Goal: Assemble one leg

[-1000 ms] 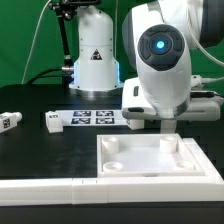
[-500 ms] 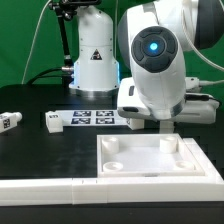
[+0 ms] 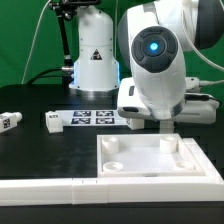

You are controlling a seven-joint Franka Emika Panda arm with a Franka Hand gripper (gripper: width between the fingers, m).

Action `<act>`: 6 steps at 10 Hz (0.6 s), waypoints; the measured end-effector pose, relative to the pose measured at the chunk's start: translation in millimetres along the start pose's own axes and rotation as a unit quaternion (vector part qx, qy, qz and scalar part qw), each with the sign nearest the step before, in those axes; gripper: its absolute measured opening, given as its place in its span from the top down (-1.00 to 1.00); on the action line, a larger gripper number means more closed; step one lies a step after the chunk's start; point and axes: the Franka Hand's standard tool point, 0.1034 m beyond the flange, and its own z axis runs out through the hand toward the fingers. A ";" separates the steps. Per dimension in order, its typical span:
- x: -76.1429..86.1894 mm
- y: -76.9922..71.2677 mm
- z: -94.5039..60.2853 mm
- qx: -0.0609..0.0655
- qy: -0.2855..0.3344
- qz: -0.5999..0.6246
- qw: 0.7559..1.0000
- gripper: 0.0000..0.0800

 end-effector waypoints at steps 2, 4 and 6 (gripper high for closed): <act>-12.8 1.1 -37.1 0.006 -0.014 -0.003 1.000 0.27; -22.8 3.1 -68.0 0.013 -0.014 -0.005 1.000 0.27; -30.7 0.0 -84.0 0.015 0.004 -0.011 1.000 0.27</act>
Offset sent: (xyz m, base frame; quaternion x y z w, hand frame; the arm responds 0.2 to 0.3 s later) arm 0.0244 -0.0134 0.0624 0.0245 -0.0325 -0.0019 0.9992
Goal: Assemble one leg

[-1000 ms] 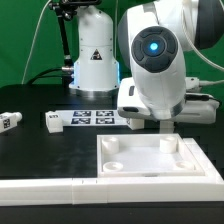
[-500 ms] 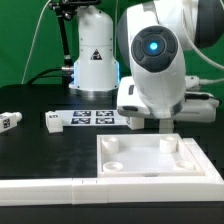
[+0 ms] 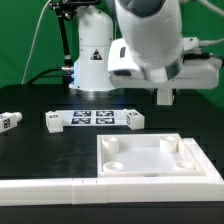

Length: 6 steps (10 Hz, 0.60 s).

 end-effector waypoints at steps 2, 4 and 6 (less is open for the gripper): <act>12.7 -6.3 -4.4 0.008 0.061 -0.002 0.998 0.27; 12.6 -6.1 -4.6 0.012 0.139 -0.009 0.990 0.27; 33.0 6.1 -13.5 0.000 0.227 -0.042 0.973 0.27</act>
Offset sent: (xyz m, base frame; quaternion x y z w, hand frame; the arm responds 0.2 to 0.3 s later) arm 0.0000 0.0000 0.0000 0.0000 0.1593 0.0000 0.9872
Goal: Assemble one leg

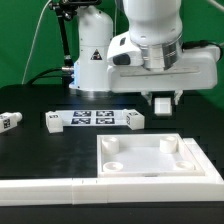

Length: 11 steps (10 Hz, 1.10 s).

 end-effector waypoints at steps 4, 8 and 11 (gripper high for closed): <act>22.2 1.7 -42.2 -0.006 0.156 -0.048 0.987 0.27; 25.3 -9.7 -42.8 0.014 0.297 -0.070 0.952 0.27; 38.7 -19.1 -56.7 0.003 0.309 -0.111 0.944 0.27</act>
Offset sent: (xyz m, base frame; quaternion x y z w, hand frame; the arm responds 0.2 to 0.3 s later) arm 0.0272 -0.0211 0.0319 -0.0488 0.1690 -0.0841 0.9808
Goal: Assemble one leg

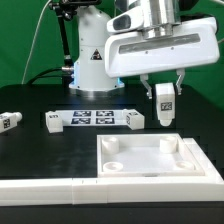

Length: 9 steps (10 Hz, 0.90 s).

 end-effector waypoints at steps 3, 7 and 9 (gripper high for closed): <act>45.4 -3.1 4.7 0.005 0.024 -0.037 0.999 0.27; 43.8 -3.4 6.5 0.005 0.026 -0.036 0.999 0.27; 46.4 0.4 10.8 0.004 0.034 -0.051 0.998 0.27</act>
Offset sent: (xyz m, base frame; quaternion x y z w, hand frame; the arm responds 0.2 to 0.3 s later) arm 0.0000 0.0000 0.0000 0.0000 0.0000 0.0000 1.0000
